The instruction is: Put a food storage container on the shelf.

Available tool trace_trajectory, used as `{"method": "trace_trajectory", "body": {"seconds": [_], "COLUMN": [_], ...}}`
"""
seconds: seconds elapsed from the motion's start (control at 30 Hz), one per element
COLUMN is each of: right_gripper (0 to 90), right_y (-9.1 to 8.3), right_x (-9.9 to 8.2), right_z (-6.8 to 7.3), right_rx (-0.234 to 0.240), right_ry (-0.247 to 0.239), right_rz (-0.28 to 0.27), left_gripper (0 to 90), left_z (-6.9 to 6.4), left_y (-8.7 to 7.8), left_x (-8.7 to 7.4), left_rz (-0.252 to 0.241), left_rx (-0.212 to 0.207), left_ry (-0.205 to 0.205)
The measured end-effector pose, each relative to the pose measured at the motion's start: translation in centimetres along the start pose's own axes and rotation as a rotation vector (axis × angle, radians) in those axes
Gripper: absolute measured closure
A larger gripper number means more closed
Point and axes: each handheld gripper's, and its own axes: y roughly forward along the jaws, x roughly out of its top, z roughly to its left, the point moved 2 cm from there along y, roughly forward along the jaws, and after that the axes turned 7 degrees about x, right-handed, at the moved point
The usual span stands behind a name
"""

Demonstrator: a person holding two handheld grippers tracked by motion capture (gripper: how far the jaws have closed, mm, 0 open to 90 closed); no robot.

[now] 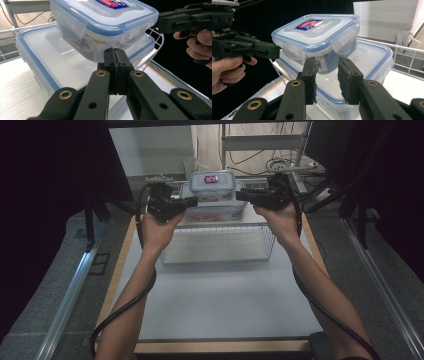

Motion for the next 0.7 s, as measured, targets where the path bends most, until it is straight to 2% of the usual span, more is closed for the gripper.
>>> {"method": "trace_trajectory", "body": {"seconds": [0.17,0.33,0.7], "right_gripper": [66.4,63.6,57.6], "right_y": [0.1,0.0,-0.4], "right_x": [-0.2,-0.8,-2.0], "right_z": [0.1,0.6,1.2], "right_rx": [0.006,0.010,0.015], "right_ry": [-0.002,-0.016,-0.045], "right_rz": [0.005,0.011,0.022], "left_gripper": [88.7,83.0,72.0], "left_z": [-0.3,-0.9,-1.9], "left_y": [0.0,-0.1,-0.9], "left_x": [-0.1,-0.4,-1.7], "left_rz": [-0.002,0.006,0.004], "left_rx": [-0.008,0.006,0.012], "left_ry": [0.009,0.047,0.091]}}
